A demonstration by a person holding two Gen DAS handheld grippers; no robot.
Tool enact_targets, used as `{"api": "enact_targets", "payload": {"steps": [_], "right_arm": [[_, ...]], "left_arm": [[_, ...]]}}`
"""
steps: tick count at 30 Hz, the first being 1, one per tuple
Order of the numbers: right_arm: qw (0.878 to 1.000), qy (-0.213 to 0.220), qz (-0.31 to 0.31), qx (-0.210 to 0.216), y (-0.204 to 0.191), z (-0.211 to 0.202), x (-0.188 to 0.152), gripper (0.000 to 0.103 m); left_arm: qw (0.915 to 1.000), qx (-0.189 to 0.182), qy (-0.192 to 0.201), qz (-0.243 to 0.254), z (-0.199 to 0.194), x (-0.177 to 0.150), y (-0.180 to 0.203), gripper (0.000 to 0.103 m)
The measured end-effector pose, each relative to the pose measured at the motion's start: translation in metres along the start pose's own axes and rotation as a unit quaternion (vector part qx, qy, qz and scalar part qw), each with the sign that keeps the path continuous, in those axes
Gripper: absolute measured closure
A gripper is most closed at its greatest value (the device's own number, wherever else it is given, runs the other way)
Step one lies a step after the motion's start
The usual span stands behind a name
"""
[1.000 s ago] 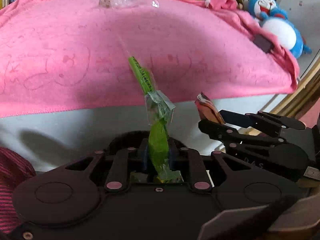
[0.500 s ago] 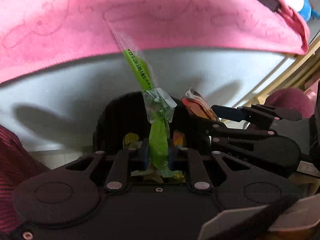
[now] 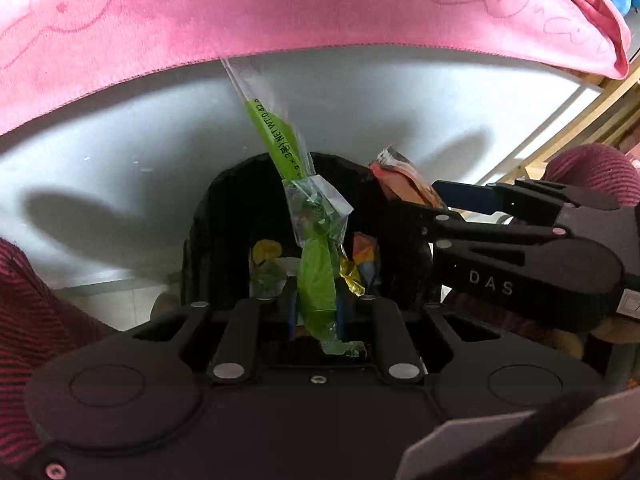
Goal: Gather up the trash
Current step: 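Carry both held items down into the white bin and open both tools, then raise both open tools back over the towel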
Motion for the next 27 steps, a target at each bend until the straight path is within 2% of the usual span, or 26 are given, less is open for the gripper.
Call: {"api": "enact_targets", "payload": {"steps": [24, 27], "right_arm": [[1.0, -0.005, 0.007, 0.0, 0.0023, 0.0077, 0.0018, 0.046], [1.0, -0.005, 0.01, 0.002, 0.0041, 0.0075, 0.002, 0.038]], "left_arm": [[0.9998, 0.006, -0.016, 0.004, 0.0095, 0.0017, 0.0021, 0.081], [0.9999, 0.009, -0.013, 0.005, 0.0089, 0.002, 0.0019, 0.071]]}}
Point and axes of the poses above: each gripper's, at about its wrist camera, not at the fingertips, and z roughly the way its jaws point, y to its right, x to its top, the point moved 6 cm from there along z, roughly the way its jaws point, and after that the axes turned 5 degrees about -y, right-handed, at the moved point
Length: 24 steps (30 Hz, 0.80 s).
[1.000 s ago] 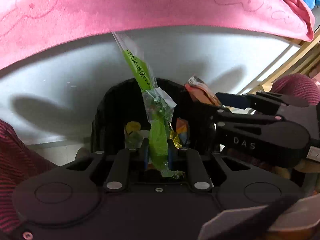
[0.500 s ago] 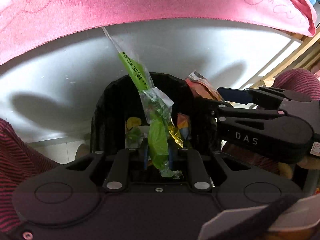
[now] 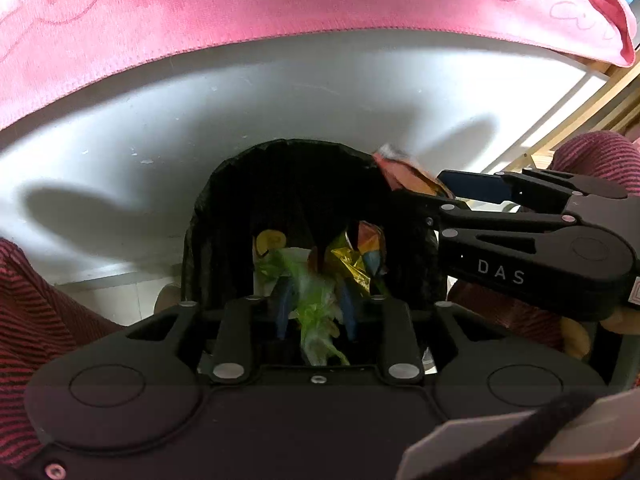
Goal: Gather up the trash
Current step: 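Raise both open tools back over the towel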
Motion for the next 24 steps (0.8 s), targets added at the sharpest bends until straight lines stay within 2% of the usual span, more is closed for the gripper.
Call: {"api": "enact_targets", "payload": {"steps": [2, 5, 14, 20, 24], "right_arm": [[1.0, 0.0, 0.003, 0.002, 0.001, -0.001, 0.0, 0.036], [1.0, 0.001, 0.005, 0.003, 0.004, -0.002, 0.001, 0.033], [1.0, 0.006, 0.005, 0.007, 0.005, -0.008, 0.004, 0.032], [0.999, 0.039, -0.008, 0.013, 0.004, -0.032, 0.028, 0.031], [0.996, 0.081, -0.02, 0.032, 0.002, -0.059, 0.061, 0.028]], "left_arm": [[1.0, 0.004, 0.002, -0.001, -0.001, 0.0, 0.0, 0.066], [1.0, 0.007, 0.003, -0.003, -0.001, 0.002, -0.002, 0.063], [0.9997, 0.016, 0.015, -0.009, -0.009, 0.007, -0.008, 0.05], [0.9972, 0.022, 0.068, -0.02, -0.042, 0.029, -0.022, 0.043], [0.9907, 0.018, 0.131, -0.032, -0.078, 0.054, -0.035, 0.036]]}}
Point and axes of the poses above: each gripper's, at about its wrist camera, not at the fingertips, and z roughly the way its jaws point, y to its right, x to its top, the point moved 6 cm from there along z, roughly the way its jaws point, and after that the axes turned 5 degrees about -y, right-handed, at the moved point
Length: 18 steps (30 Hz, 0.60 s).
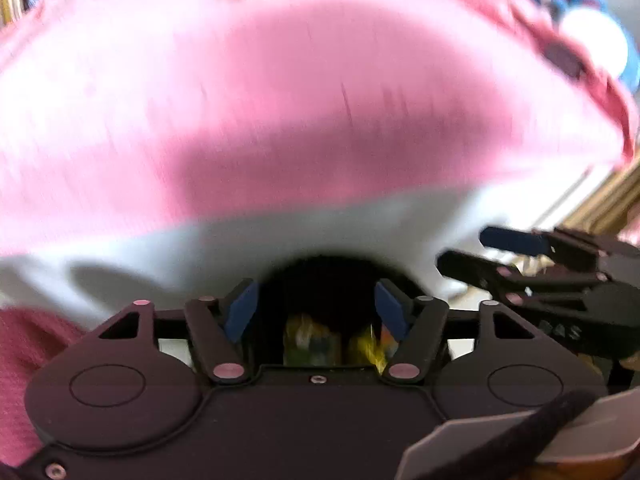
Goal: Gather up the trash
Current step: 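Raise both open tools back over the towel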
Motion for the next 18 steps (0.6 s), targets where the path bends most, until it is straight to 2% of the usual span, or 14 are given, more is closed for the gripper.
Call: {"api": "enact_targets", "payload": {"steps": [3, 6, 10, 15, 18], "right_arm": [[0.999, 0.034, -0.017, 0.006, -0.002, -0.012, 0.028, 0.024], [0.997, 0.061, -0.037, -0.002, -0.004, -0.016, 0.054, 0.021], [0.995, 0.09, -0.048, -0.011, -0.003, -0.013, 0.088, 0.015], [0.994, 0.105, -0.008, -0.013, 0.012, 0.0, 0.13, 0.011], [0.994, 0.1, 0.024, -0.025, 0.026, 0.012, 0.147, 0.01]], "left_arm": [[0.9986, 0.005, 0.052, -0.006, -0.017, 0.028, -0.009, 0.027], [0.9948, 0.026, 0.098, -0.011, -0.028, 0.056, -0.018, 0.024], [0.9873, 0.033, 0.154, -0.023, -0.036, 0.097, -0.033, 0.019], [0.9781, 0.033, 0.198, -0.055, -0.03, 0.152, -0.055, 0.015], [0.9714, 0.033, 0.225, -0.068, -0.02, 0.188, -0.066, 0.015]]}}
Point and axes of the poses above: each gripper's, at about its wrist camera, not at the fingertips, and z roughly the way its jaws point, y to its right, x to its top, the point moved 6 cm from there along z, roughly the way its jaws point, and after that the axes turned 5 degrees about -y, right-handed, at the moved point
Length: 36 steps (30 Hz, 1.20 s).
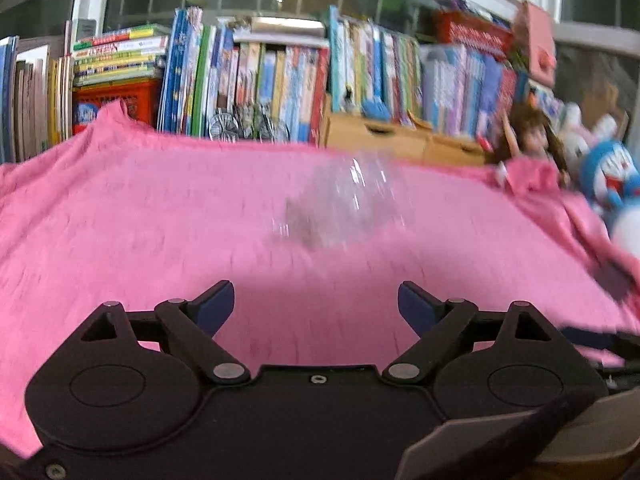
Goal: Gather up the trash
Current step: 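Raise both open tools back over the towel, then grasp the clear plastic bag with the left tool while the right tool grasps a small wrapper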
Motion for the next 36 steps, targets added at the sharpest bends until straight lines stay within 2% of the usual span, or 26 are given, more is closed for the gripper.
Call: {"api": "enact_targets", "payload": {"steps": [4, 8, 11, 13, 14, 15, 18, 23, 29, 36], "right_arm": [[1.0, -0.01, 0.016, -0.015, 0.011, 0.013, 0.0, 0.01], [0.999, -0.024, 0.016, -0.019, 0.016, 0.017, -0.01, 0.01], [0.999, -0.028, 0.016, -0.022, 0.019, 0.019, -0.012, 0.01], [0.999, -0.03, 0.018, -0.022, 0.02, 0.019, -0.014, 0.01], [0.999, -0.03, 0.02, -0.021, 0.021, 0.018, -0.014, 0.01], [0.999, -0.029, 0.022, -0.021, 0.023, 0.018, -0.014, 0.01], [0.999, -0.028, 0.024, -0.022, 0.027, 0.016, -0.016, 0.01], [0.999, -0.026, 0.028, -0.02, 0.031, 0.015, -0.019, 0.01], [0.999, -0.024, 0.016, -0.025, 0.024, 0.013, -0.021, 0.01], [1.0, -0.019, 0.007, -0.011, 0.012, 0.026, -0.006, 0.01]], "left_arm": [[0.9992, -0.002, 0.032, -0.025, 0.04, 0.036, 0.0, 0.013], [0.9995, -0.012, 0.019, -0.022, 0.085, 0.061, 0.009, 0.012], [0.9999, -0.001, 0.013, -0.01, 0.113, 0.07, 0.013, 0.012], [0.9999, 0.011, -0.011, 0.002, 0.128, 0.068, 0.017, 0.03], [0.9995, 0.02, -0.025, 0.0, 0.132, 0.065, 0.017, 0.059], [0.9991, 0.018, -0.036, -0.013, 0.133, 0.064, 0.015, 0.071], [0.9983, 0.001, -0.028, -0.051, 0.118, 0.062, 0.004, 0.077], [0.9984, -0.012, 0.0, -0.055, 0.084, 0.067, -0.01, 0.077], [0.9955, -0.037, 0.033, -0.08, 0.039, 0.089, -0.023, 0.077], [0.9948, 0.018, 0.06, -0.08, 0.016, 0.097, -0.04, 0.077]]}}
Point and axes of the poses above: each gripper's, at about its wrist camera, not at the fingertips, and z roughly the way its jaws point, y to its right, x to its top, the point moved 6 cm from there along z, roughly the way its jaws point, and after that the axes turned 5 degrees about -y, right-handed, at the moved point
